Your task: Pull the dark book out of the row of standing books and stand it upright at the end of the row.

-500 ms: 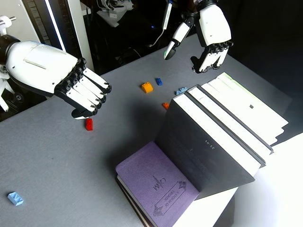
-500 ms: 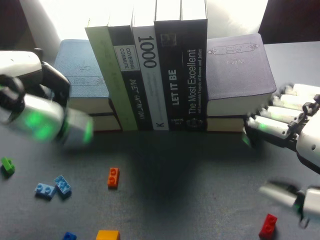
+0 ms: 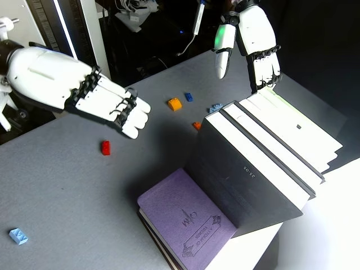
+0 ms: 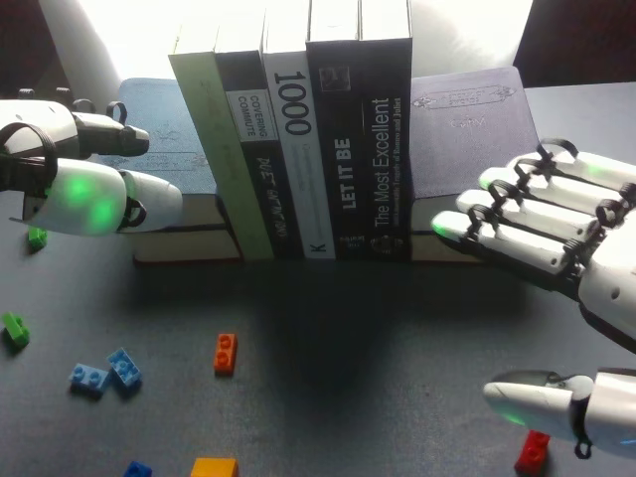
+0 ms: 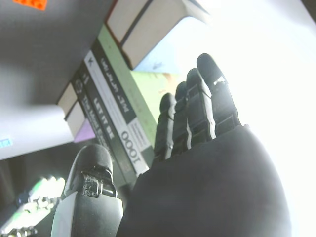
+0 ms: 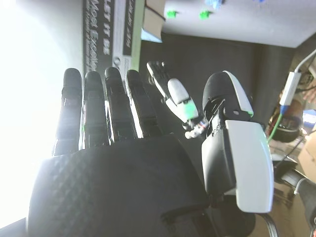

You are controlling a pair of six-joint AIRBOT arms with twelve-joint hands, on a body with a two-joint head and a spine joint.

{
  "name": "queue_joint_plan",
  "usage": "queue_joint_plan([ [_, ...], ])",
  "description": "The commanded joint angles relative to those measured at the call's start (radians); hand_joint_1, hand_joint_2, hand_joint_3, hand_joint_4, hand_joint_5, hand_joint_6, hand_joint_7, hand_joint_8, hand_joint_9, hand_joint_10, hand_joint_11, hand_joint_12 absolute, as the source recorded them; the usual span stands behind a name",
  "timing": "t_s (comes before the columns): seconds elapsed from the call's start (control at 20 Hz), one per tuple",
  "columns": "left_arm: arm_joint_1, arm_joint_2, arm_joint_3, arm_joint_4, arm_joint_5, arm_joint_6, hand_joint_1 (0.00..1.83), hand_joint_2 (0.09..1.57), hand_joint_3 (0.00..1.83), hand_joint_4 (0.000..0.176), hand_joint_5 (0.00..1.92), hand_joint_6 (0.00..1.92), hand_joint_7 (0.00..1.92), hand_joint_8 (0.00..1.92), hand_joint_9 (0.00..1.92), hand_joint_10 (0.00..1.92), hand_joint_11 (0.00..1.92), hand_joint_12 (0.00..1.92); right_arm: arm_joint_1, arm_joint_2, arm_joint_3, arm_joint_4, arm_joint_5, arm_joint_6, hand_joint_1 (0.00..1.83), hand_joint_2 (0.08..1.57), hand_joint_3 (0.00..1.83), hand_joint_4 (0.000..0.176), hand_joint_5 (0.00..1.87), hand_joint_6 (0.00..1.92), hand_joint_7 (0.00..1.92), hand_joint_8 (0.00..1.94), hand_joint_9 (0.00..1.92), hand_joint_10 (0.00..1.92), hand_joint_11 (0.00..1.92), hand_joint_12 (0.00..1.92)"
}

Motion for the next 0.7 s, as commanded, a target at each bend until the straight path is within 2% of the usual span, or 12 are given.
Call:
queue_joint_plan([
  [0.0,-0.012,0.009,0.002,0.046,-0.037,-0.001,0.04,1.29,0.0,0.022,0.14,0.0,0.11,0.0,0.16,0.0,0.0,0.71,0.02,0.005,-0.005,-0.026,0.124,0.0,0.0,1.2,0.0,0.0,0.08,0.01,0.08,0.0,0.04,0.04,0.0,0.27],
  [0.15,-0.011,0.009,0.003,0.046,-0.036,-0.001,0.04,1.29,0.0,0.02,0.14,0.0,0.12,0.0,0.17,0.0,0.0,0.73,0.07,-0.023,-0.005,-0.018,0.133,-0.032,0.0,1.19,0.0,0.0,0.1,0.02,0.09,0.01,0.04,0.04,0.0,0.24],
  [0.25,-0.011,0.009,0.003,0.05,-0.035,-0.001,0.03,1.3,0.0,0.016,0.13,0.0,0.11,0.0,0.16,0.0,0.0,0.73,0.115,-0.05,-0.005,0.064,0.133,-0.111,0.0,1.18,0.0,0.0,0.12,0.02,0.11,0.01,0.06,0.04,0.0,0.28],
  [0.3,-0.011,0.009,0.003,0.05,-0.034,-0.001,0.02,1.3,0.0,0.016,0.14,0.0,0.12,0.0,0.16,0.0,0.0,0.74,0.147,-0.074,-0.003,0.109,0.139,-0.171,0.0,1.18,0.0,0.0,0.09,0.01,0.07,0.0,0.04,0.03,0.0,0.26],
  [0.45,-0.017,0.009,0.005,0.05,-0.031,-0.001,0.03,1.29,0.0,0.016,0.15,0.01,0.13,0.0,0.16,0.0,0.0,0.74,0.2,-0.123,0.001,0.114,0.183,-0.203,0.0,1.18,0.0,0.003,0.08,0.0,0.06,0.0,0.03,0.02,0.0,0.14],
  [0.6,-0.018,0.008,0.006,0.05,-0.031,-0.001,0.05,1.29,0.0,0.019,0.15,0.0,0.12,0.0,0.16,0.0,0.0,0.74,0.232,-0.166,0.003,0.114,0.221,-0.226,0.0,1.18,0.0,0.036,0.21,0.05,0.05,0.0,0.0,0.0,0.0,0.0],
  [0.65,-0.018,0.008,0.006,0.05,-0.031,-0.001,0.03,1.29,0.0,0.018,0.14,0.0,0.11,0.0,0.16,0.0,0.0,0.73,0.233,-0.181,0.006,0.114,0.237,-0.24,0.01,1.19,0.0,0.036,0.33,0.1,0.08,0.01,0.0,0.0,0.0,0.0],
])
